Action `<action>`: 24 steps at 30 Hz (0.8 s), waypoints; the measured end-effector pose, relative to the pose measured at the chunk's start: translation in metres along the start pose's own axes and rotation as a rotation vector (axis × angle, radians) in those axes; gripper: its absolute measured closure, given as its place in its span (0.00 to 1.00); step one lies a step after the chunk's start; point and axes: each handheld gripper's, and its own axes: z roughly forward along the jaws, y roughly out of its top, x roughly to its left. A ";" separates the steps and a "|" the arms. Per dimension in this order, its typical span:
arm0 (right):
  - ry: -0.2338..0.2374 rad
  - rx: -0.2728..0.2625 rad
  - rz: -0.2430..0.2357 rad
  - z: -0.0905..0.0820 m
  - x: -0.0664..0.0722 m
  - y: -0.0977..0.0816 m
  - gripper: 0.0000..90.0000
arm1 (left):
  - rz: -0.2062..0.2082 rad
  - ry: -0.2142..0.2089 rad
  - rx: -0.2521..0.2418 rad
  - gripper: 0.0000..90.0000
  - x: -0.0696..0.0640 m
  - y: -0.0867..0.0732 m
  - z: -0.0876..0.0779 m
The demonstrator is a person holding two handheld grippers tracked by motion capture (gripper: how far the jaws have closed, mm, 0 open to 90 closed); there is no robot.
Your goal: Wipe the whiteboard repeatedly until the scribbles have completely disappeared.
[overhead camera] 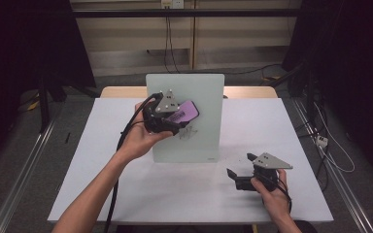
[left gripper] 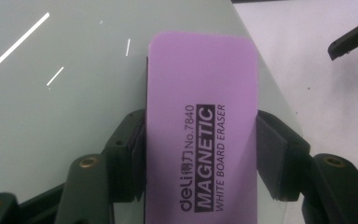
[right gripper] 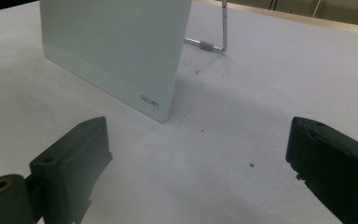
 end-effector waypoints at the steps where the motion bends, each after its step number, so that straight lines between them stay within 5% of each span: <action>1: 0.000 -0.001 -0.002 0.000 0.000 0.000 0.07 | -0.003 -0.004 -0.004 0.45 -0.001 -0.002 0.001; 24: 0.001 0.001 -0.003 0.001 0.001 0.000 0.07 | 0.011 -0.106 0.083 0.45 -0.034 -0.041 0.026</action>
